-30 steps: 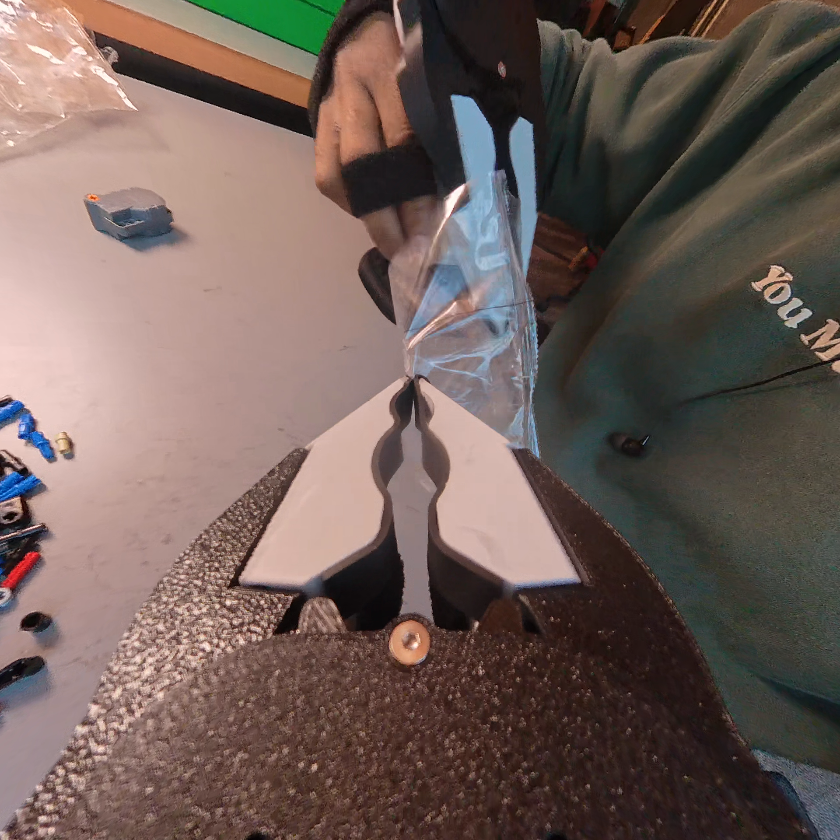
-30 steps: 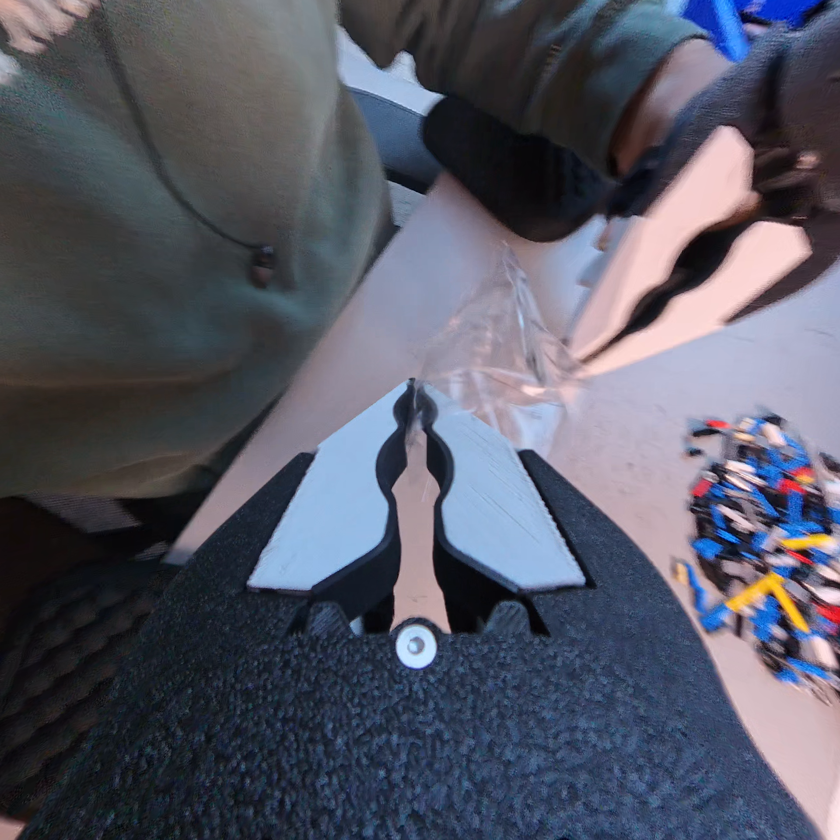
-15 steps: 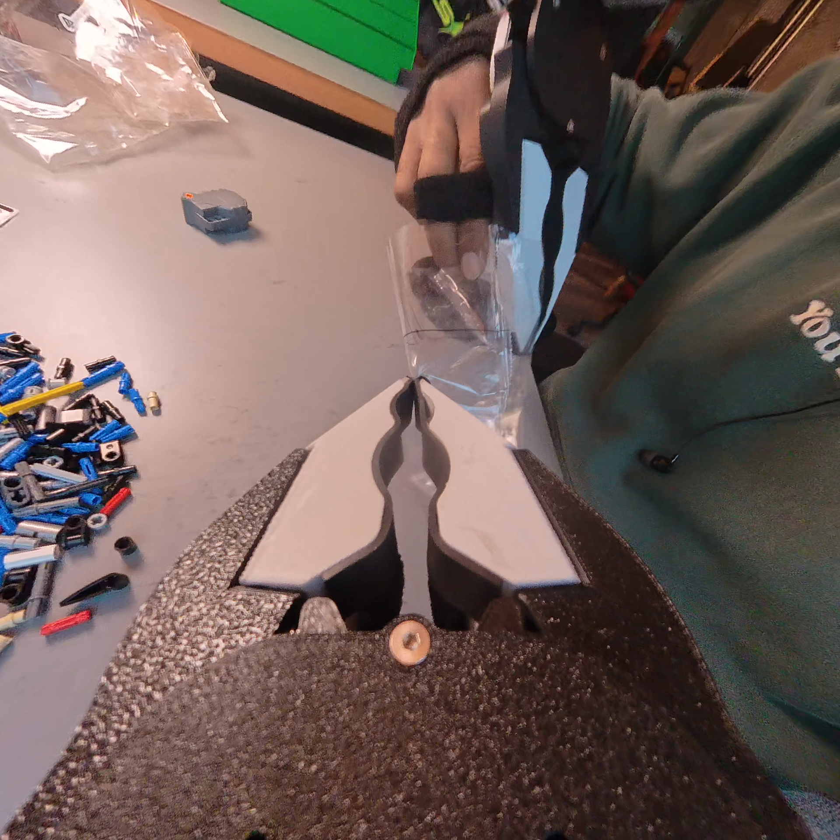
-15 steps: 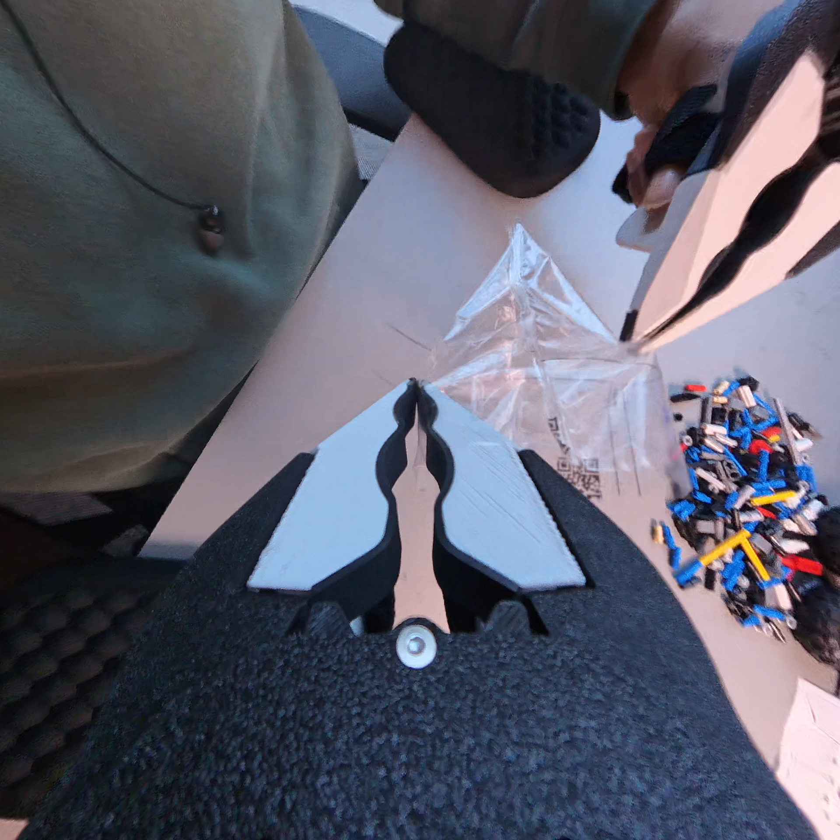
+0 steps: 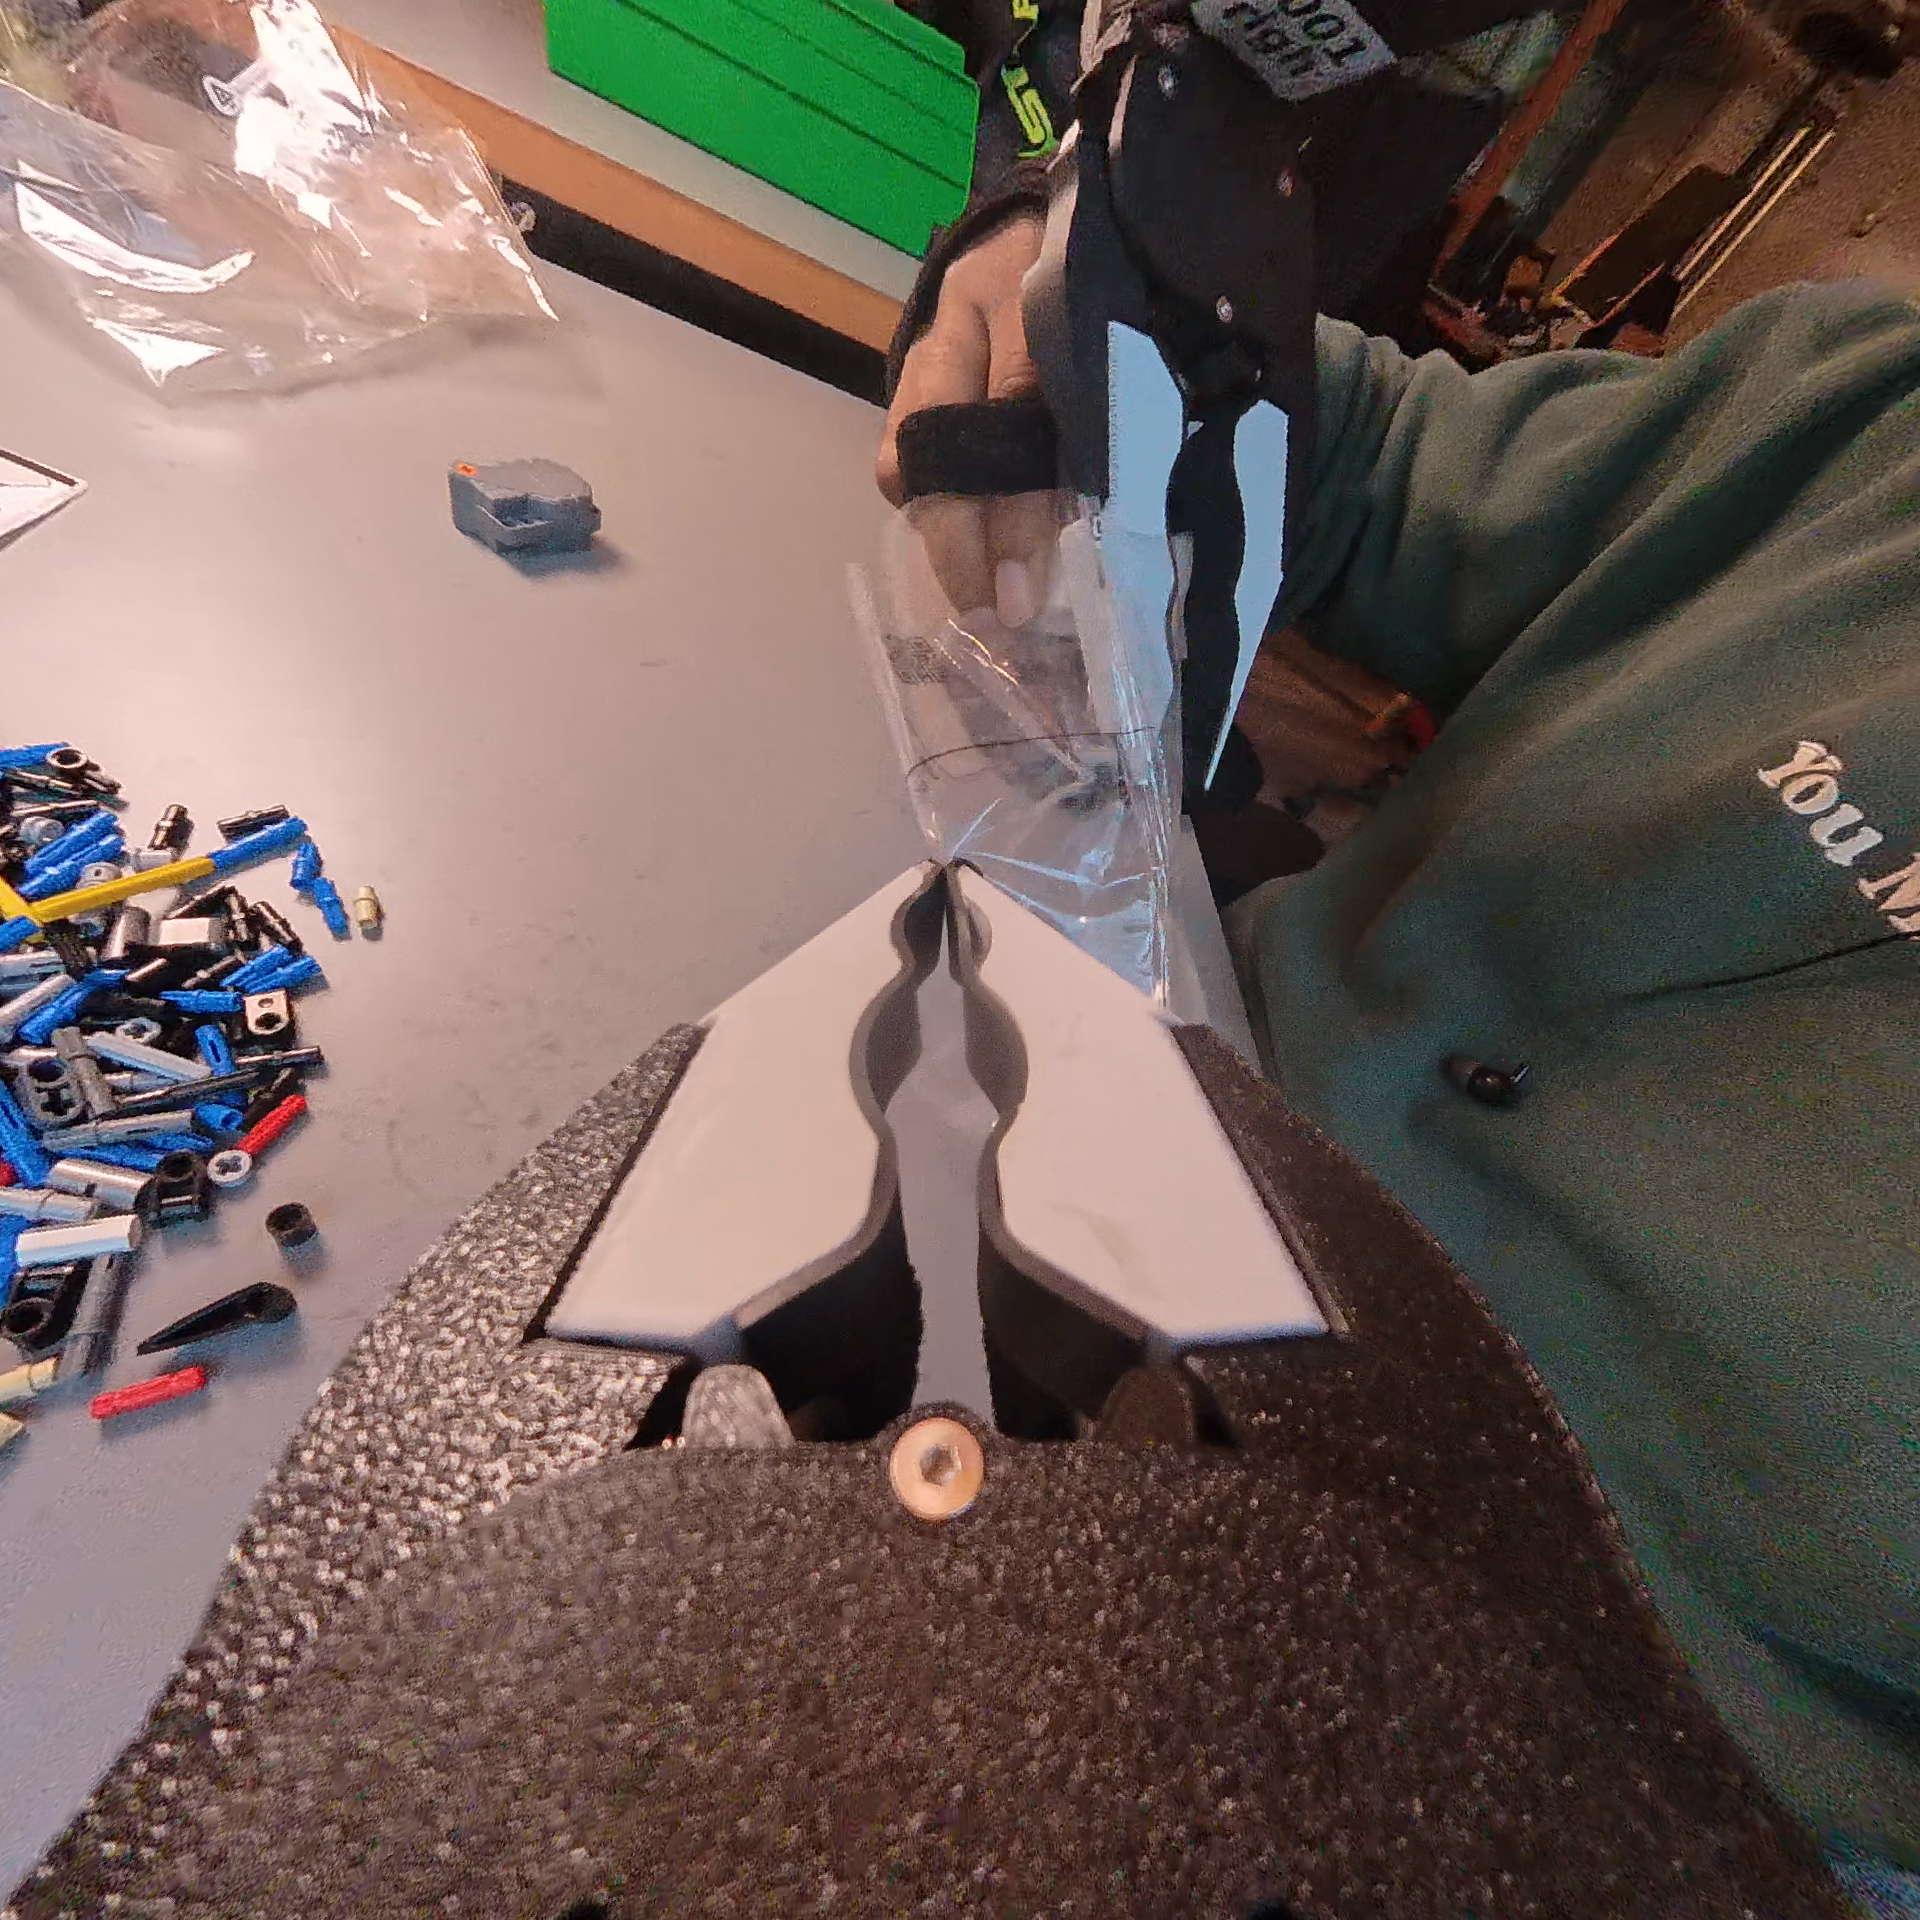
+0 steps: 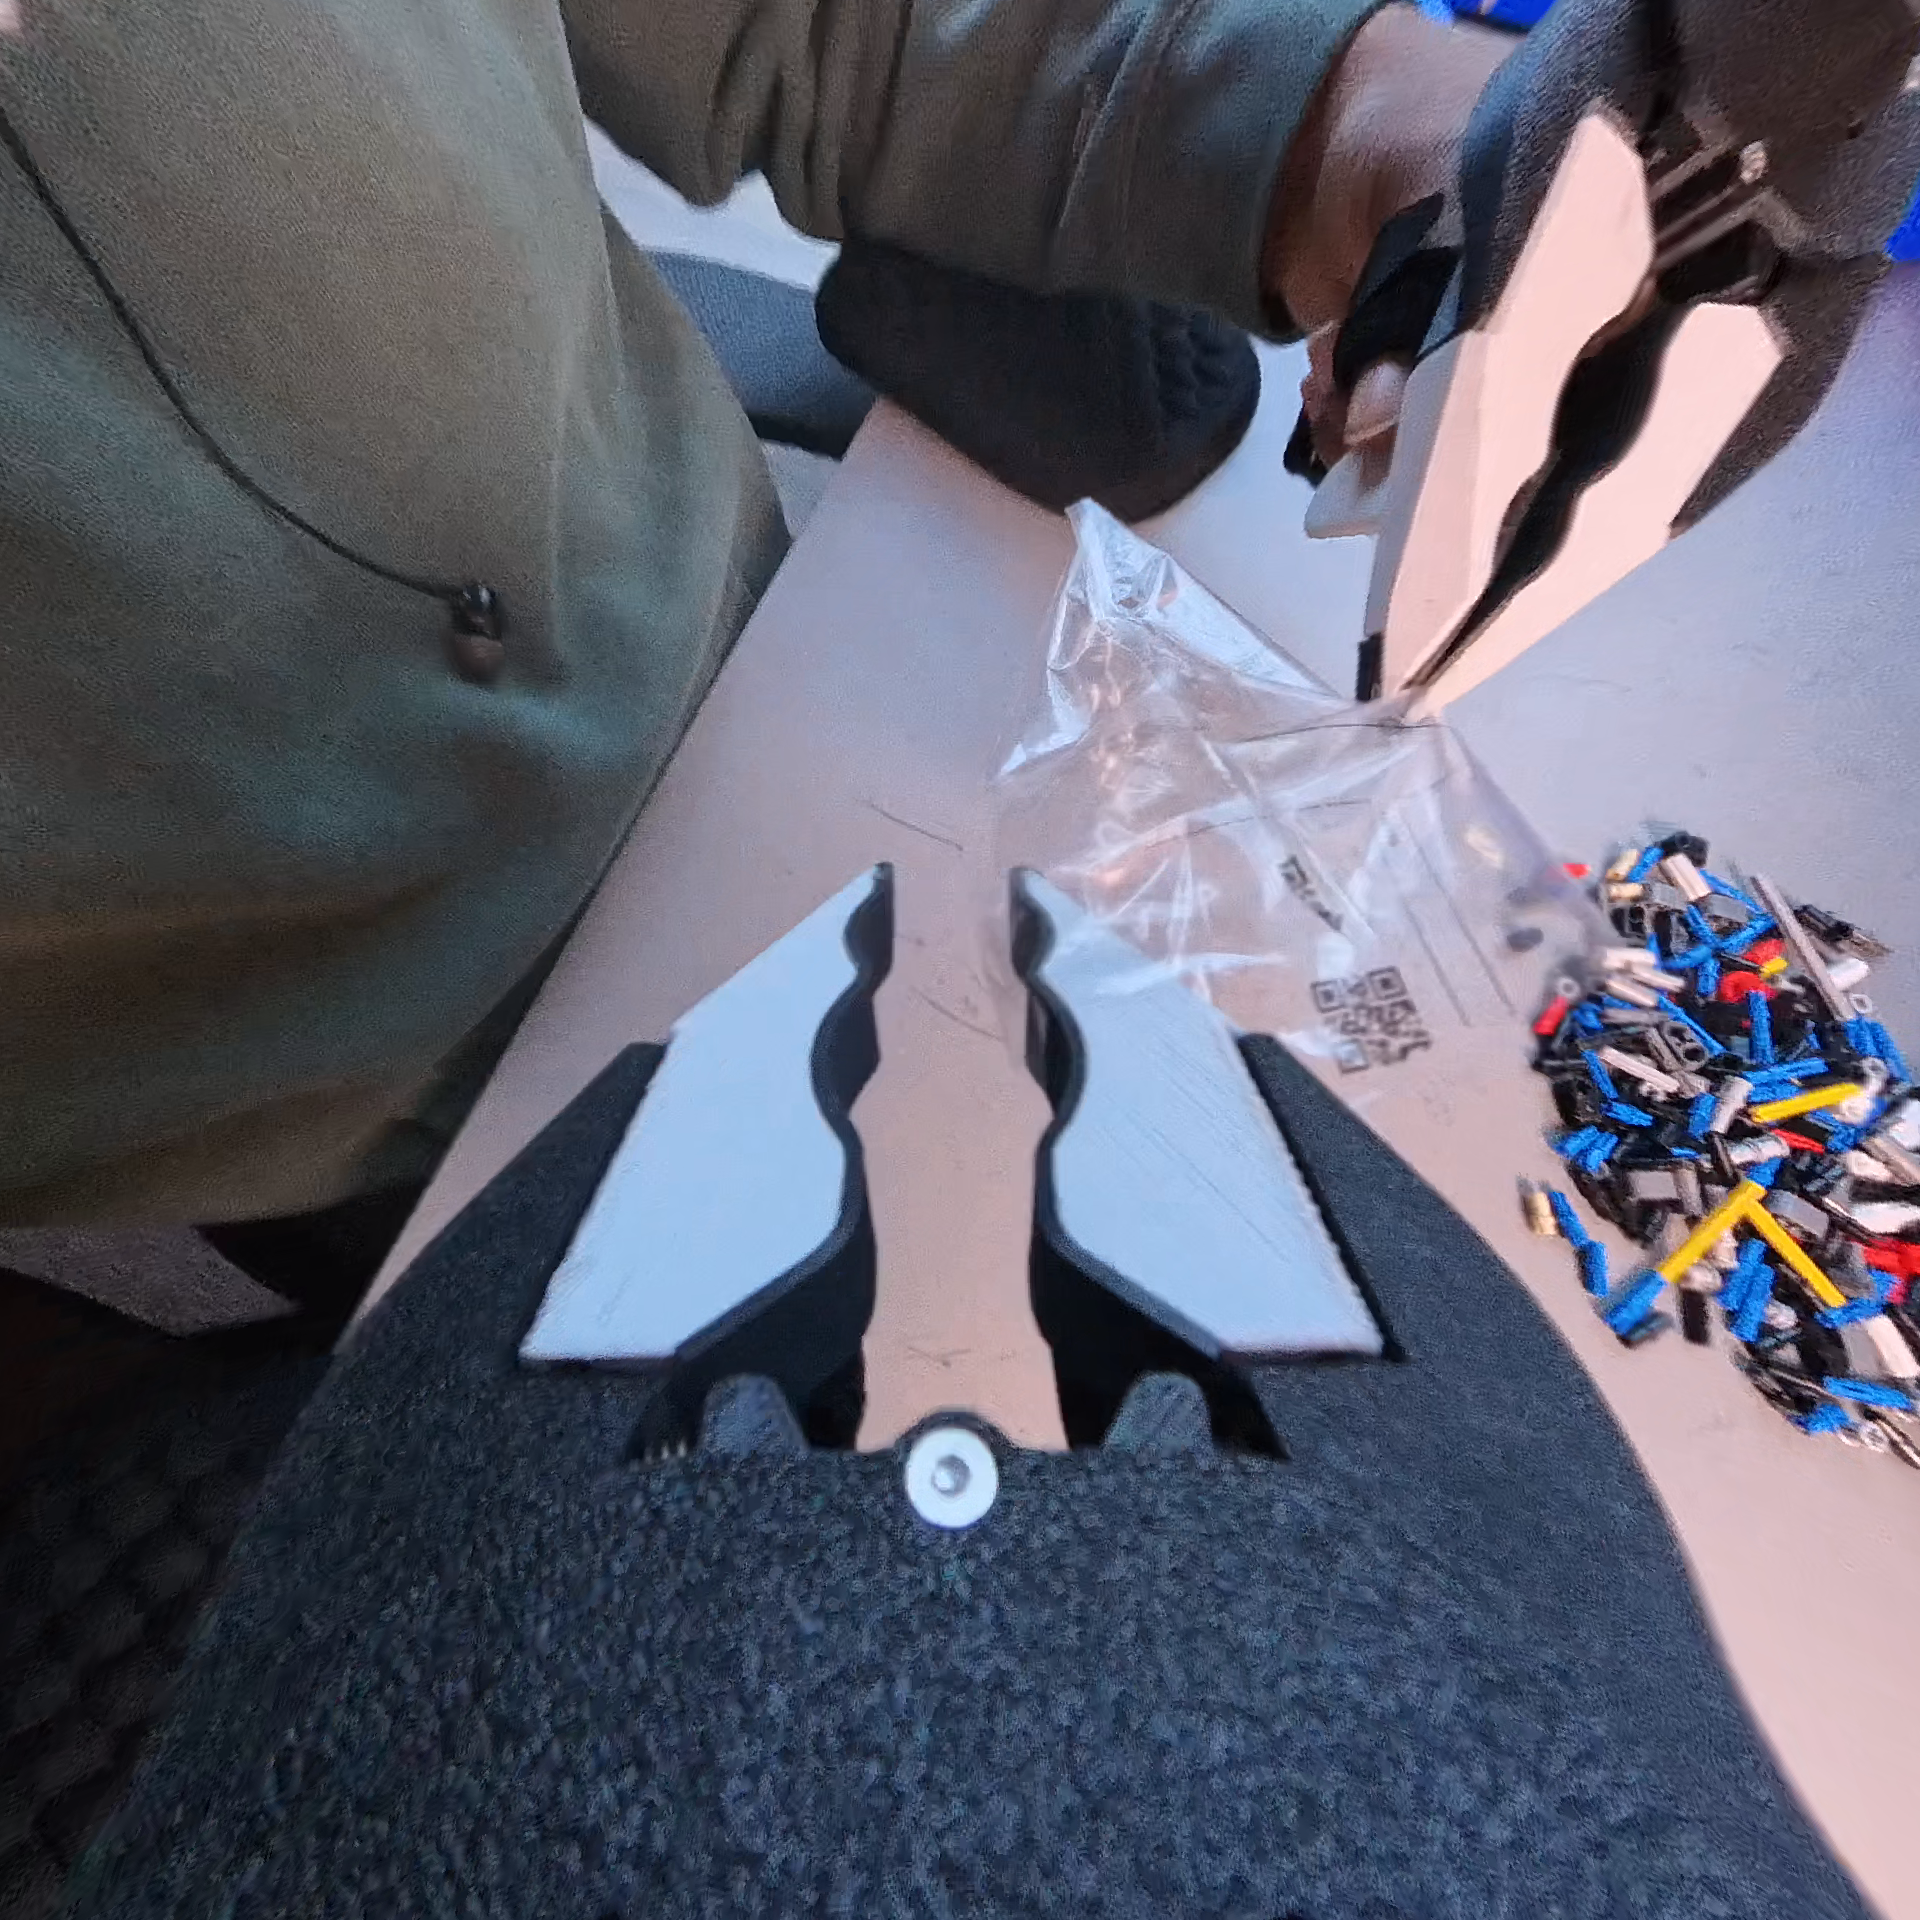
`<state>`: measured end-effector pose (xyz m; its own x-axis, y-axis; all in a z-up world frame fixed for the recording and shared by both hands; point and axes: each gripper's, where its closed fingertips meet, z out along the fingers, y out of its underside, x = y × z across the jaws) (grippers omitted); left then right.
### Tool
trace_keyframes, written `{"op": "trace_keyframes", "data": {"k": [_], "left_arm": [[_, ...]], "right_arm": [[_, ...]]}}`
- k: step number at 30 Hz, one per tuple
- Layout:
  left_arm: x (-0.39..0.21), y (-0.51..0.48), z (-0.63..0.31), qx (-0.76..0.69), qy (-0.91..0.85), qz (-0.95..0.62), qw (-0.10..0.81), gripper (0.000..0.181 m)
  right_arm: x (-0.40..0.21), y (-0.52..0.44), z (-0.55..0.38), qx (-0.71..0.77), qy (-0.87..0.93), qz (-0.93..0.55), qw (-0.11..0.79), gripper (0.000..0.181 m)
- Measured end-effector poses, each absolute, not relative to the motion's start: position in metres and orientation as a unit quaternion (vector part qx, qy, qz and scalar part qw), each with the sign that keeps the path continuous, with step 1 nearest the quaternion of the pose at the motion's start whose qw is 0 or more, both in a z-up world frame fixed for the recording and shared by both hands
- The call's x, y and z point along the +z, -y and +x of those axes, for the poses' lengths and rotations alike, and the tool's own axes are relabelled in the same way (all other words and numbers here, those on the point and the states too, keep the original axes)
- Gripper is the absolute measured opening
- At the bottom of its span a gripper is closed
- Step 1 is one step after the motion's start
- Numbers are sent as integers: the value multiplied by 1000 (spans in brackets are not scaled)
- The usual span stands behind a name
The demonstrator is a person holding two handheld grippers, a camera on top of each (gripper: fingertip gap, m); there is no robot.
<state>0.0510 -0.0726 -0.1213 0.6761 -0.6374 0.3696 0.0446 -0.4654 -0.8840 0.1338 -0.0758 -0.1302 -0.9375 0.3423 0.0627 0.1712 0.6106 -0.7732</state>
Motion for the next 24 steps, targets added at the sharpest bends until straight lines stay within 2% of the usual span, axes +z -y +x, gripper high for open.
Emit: {"op": "trace_keyframes", "data": {"k": [2, 8, 11, 12, 13, 16, 18, 24], "left_arm": [[-109, 80, 55, -383, -201, -752, 497, 0], [-103, 82, 61, -398, -216, -740, 497, 0], [-101, 88, 53, -409, -208, -731, 506, 0], [-98, 90, 54, -411, -212, -726, 509, 0], [-96, 92, 55, -413, -218, -723, 510, 0], [-95, 97, 63, -423, -239, -717, 499, 0], [-98, 98, 68, -431, -245, -716, 492, 0], [-108, 94, 76, -426, -247, -728, 476, 0]], "right_arm": [[-110, 75, 140, 480, 860, -161, 72, 43], [-86, 60, 133, 551, 813, -171, 84, 42], [-87, 42, 124, 513, 825, -193, 140, 59], [-82, 38, 123, 518, 819, -194, 151, 56], [-74, 36, 124, 537, 807, -191, 156, 46], [-45, 30, 125, 598, 763, -174, 173, 2], [-41, 28, 120, 598, 761, -175, 181, 0], [-93, 63, 112, 496, 845, -140, 145, 0]]}}
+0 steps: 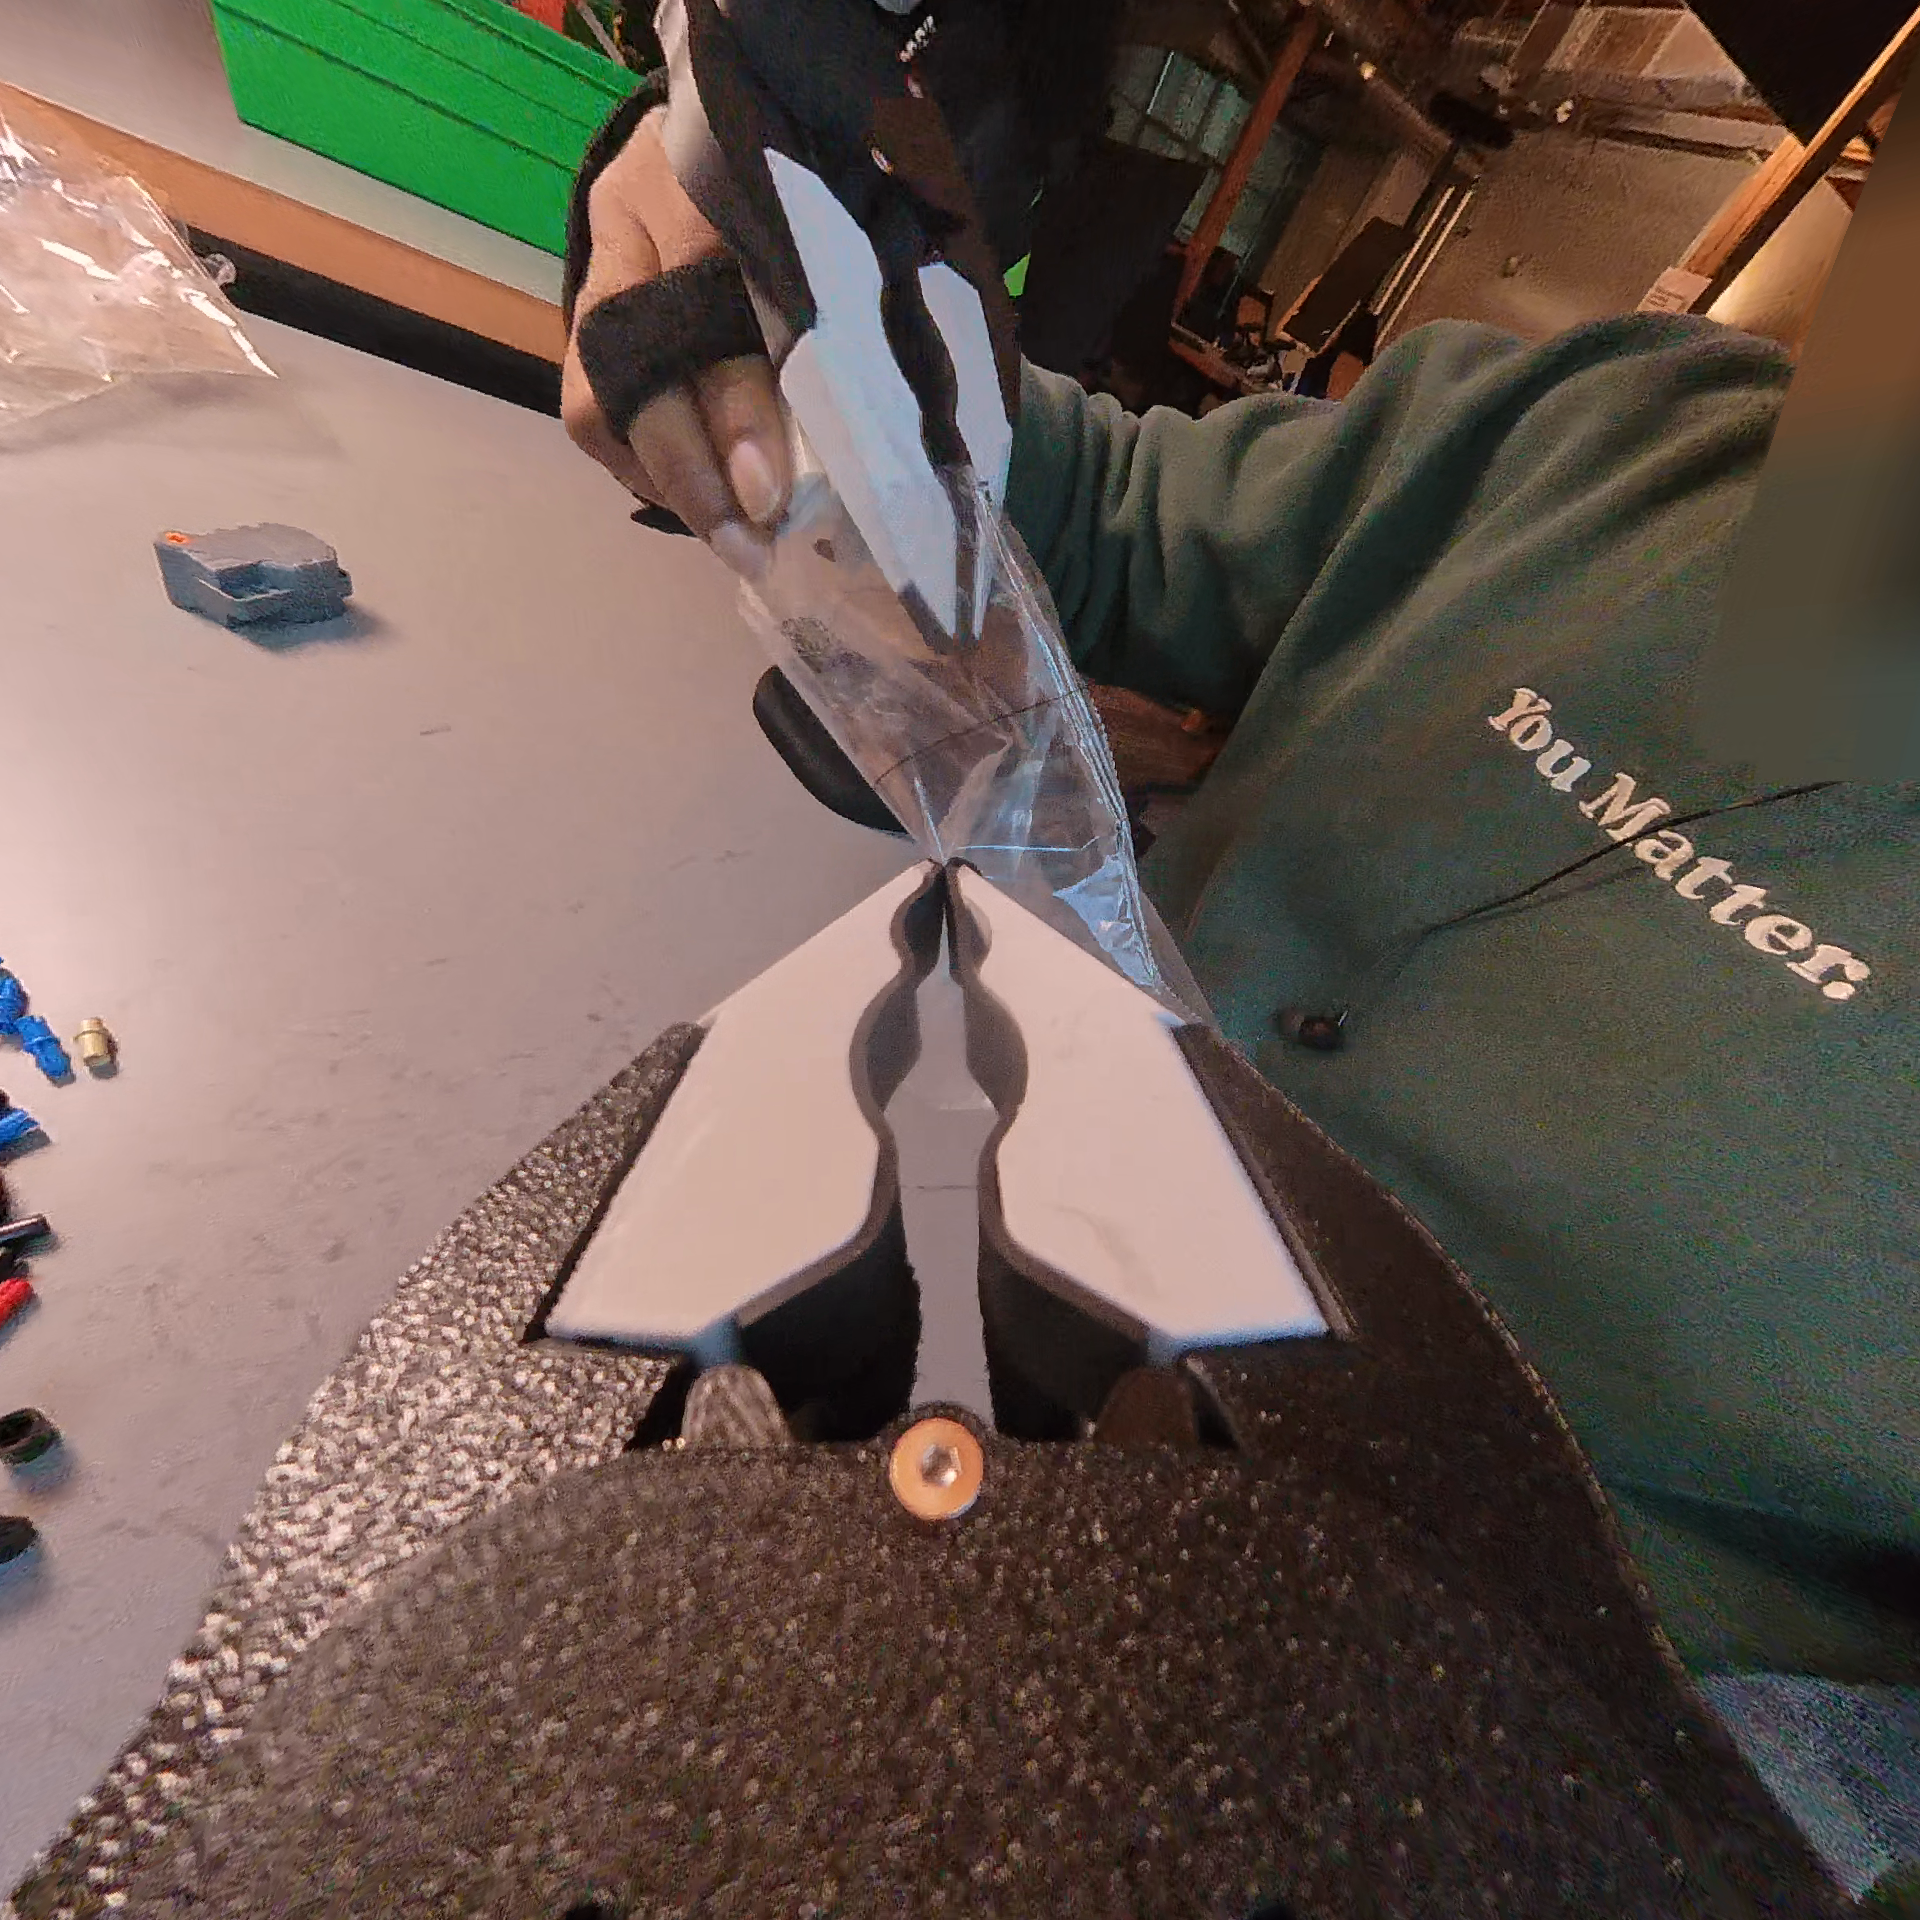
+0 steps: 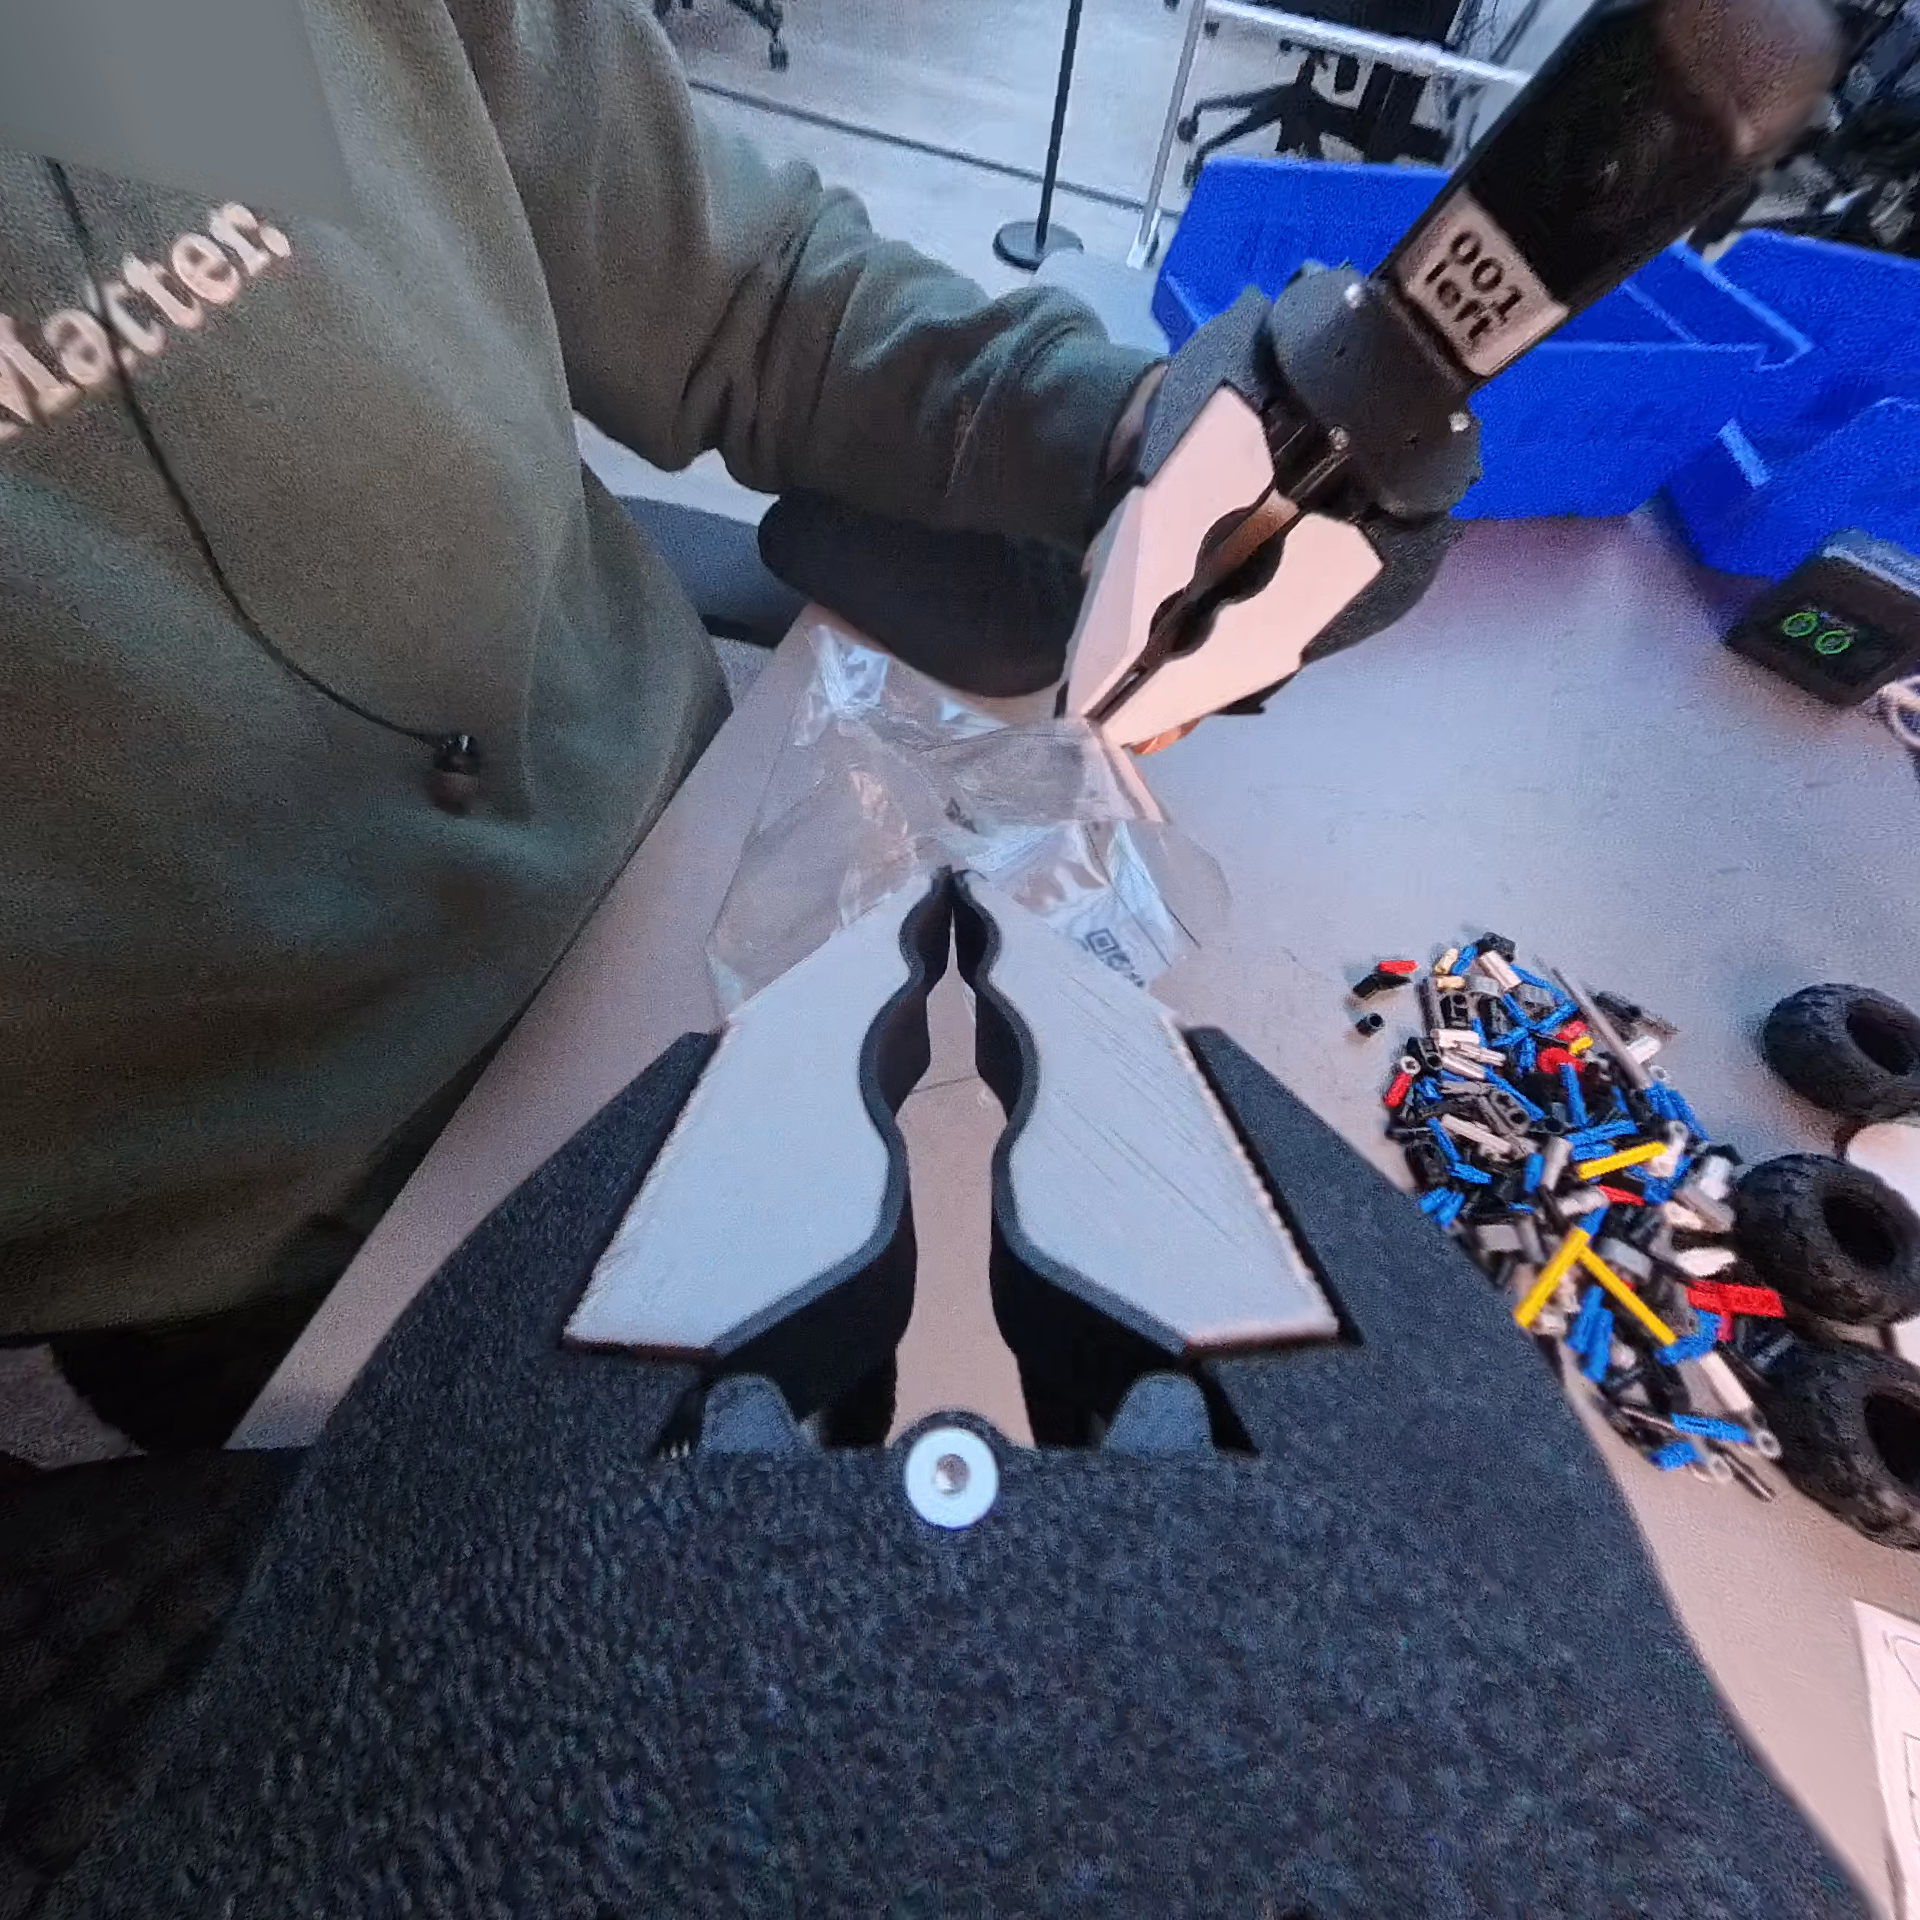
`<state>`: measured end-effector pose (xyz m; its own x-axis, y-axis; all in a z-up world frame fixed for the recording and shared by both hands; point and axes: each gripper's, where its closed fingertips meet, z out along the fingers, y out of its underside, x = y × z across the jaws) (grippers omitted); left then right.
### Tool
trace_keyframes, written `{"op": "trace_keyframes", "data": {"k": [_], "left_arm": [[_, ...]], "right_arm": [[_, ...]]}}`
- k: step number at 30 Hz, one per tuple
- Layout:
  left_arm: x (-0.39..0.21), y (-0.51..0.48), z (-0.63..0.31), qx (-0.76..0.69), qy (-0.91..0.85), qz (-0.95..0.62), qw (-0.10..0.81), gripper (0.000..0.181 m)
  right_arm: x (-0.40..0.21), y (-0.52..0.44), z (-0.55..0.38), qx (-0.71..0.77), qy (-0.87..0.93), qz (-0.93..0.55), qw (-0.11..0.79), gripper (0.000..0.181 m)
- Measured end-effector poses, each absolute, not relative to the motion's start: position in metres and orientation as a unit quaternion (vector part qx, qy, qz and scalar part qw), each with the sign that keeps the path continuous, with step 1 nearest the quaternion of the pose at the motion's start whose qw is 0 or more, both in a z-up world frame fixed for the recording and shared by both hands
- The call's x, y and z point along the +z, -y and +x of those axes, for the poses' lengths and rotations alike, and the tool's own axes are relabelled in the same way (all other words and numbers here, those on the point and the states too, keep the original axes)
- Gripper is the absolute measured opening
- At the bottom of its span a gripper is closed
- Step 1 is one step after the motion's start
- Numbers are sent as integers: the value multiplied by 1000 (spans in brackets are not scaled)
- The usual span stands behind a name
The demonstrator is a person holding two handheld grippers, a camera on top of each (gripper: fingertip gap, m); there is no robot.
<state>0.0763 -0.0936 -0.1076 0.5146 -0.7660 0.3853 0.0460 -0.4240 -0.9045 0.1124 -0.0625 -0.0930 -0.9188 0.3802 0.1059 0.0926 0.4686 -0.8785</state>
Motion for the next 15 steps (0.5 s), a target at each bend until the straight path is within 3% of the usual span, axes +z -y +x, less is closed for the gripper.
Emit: {"op": "trace_keyframes", "data": {"k": [4, 9, 12, 13, 15], "left_arm": [[-118, 84, 72, -412, -219, -751, 468, 0], [-135, 79, 63, -385, -195, -779, 454, 0], [-151, 75, 56, -345, -189, -809, 437, 1], [-156, 74, 54, -337, -187, -816, 431, 1], [-161, 73, 52, -329, -181, -822, 428, 1]], "right_arm": [[-131, 76, 101, 409, 889, -159, 127, 12], [-159, 65, 87, 306, 917, -186, 174, 17], [-171, 58, 88, 269, 926, -188, 185, 43], [-171, 62, 90, 278, 925, -185, 183, 42], [-170, 68, 90, 303, 915, -180, 197, 15]]}}
